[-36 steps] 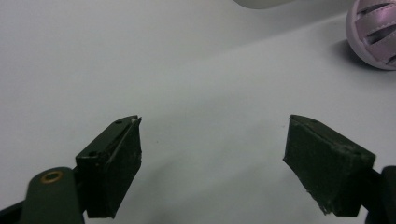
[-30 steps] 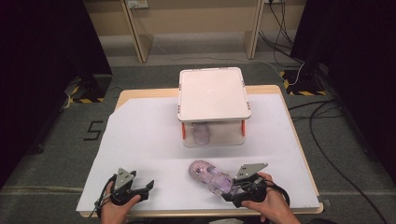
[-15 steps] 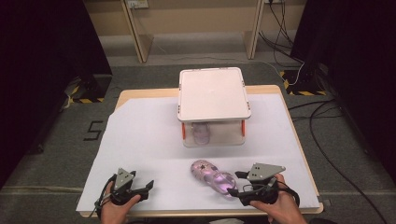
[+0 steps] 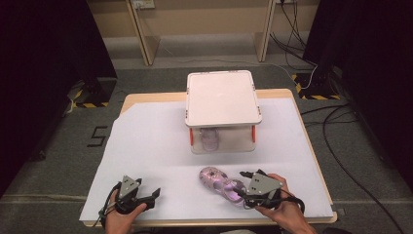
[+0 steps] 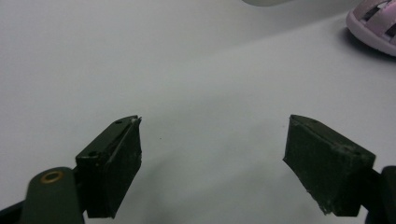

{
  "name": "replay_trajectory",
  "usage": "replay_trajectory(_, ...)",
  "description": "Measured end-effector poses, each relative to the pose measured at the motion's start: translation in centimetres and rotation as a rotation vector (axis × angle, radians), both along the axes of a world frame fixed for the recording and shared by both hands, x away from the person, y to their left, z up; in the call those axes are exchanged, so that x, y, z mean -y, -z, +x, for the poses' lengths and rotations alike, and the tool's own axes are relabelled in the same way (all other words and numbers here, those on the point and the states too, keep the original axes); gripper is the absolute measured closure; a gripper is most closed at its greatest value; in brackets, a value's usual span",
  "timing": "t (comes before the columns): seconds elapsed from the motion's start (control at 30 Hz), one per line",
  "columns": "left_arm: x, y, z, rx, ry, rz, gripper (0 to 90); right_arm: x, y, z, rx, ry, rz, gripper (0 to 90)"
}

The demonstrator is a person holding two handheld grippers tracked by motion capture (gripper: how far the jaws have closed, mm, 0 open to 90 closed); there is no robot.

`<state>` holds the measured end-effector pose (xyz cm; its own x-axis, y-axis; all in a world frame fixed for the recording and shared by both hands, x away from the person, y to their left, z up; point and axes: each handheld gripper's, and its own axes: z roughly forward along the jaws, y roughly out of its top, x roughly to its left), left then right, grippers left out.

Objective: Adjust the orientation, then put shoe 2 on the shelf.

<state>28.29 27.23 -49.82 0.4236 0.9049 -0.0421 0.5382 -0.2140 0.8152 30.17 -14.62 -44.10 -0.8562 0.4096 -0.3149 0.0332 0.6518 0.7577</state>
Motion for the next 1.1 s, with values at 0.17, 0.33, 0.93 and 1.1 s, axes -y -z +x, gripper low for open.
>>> replay_trajectory(0.17, -0.1, 0.0, 0.0, 0.000, -0.003, -0.002, 18.4, -1.2, 0.4, 0.7, 0.014, -0.060, -0.044, 47.9)
replay_trajectory(0.33, -0.2, 0.1, -0.1, -0.003, -0.006, -0.003, 18.4, -2.6, 0.9, 1.6, 0.029, -0.125, -0.087, 48.5)
replay_trajectory(0.93, -0.3, 0.0, -0.2, 0.003, -0.001, -0.005, 18.5, -4.5, 0.9, 2.1, 0.160, -0.235, -0.197, 84.0)
replay_trajectory(1.1, -0.2, 0.0, -0.2, 0.003, -0.001, -0.006, 18.4, -3.8, -0.1, 1.7, 0.175, -0.225, -0.148, 84.9)
